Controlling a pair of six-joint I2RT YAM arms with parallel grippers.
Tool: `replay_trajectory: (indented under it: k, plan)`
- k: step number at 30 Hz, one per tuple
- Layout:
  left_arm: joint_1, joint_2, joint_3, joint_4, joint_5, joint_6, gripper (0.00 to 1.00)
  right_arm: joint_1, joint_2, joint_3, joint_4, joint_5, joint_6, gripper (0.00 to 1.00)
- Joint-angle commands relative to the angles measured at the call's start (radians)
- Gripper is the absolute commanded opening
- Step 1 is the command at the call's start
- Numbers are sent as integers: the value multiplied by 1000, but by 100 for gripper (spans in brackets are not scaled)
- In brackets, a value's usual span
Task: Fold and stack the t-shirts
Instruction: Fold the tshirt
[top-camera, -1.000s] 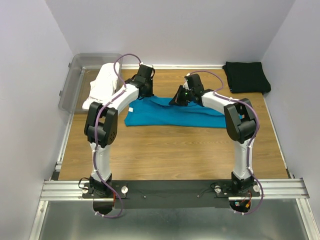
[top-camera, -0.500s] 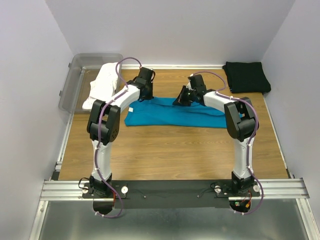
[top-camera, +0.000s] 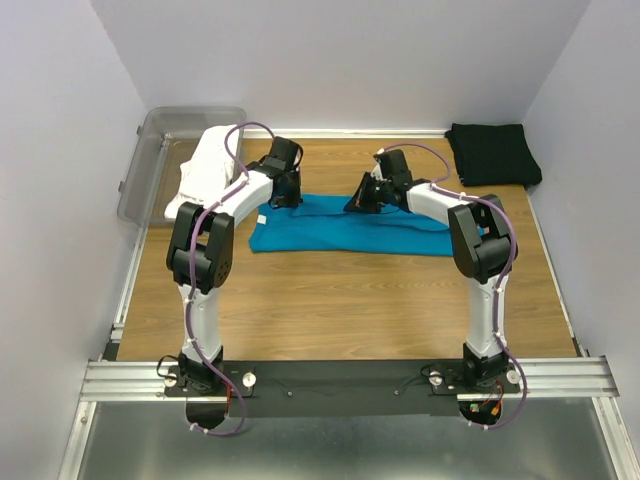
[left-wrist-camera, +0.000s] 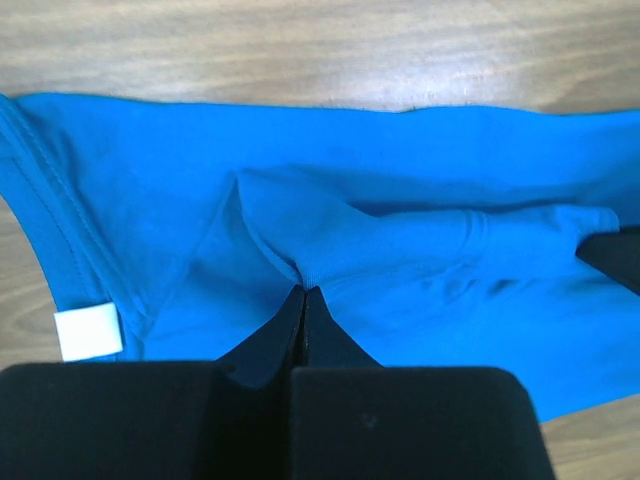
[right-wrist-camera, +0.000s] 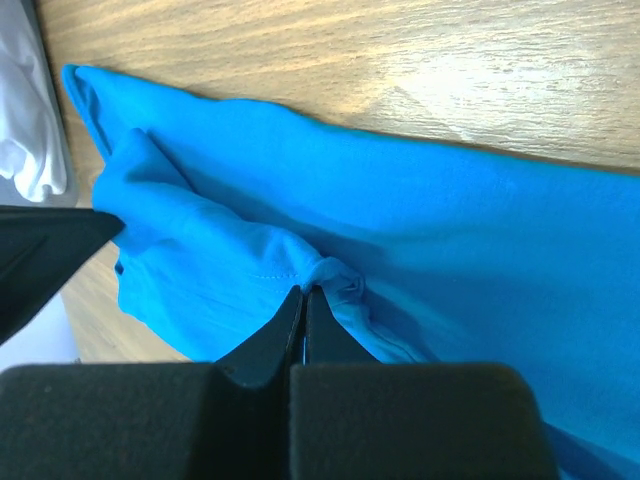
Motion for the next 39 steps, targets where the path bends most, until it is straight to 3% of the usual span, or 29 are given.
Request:
replay_trajectory:
  k: [1, 20, 25, 29, 35, 39]
  plan:
    - [3, -30, 25, -66, 49, -17, 0, -2, -36, -15, -10, -38, -17, 4]
    - [26, 1, 4, -132, 78, -22, 0, -1, -42, -78, -16, -81, -3, 10]
    - [26, -19, 1, -141, 78, -14, 14, -2, -57, -67, -24, -107, -17, 19]
    - [26, -62, -2, -149, 73, -11, 26, -1, -98, -49, -38, -95, -34, 35]
    - [28, -127, 13, -170, 75, -11, 44, -1, -134, -10, -77, -34, -65, 42]
    - [26, -159, 38, -170, 68, -20, 44, -1, -149, 13, -79, -32, -72, 41]
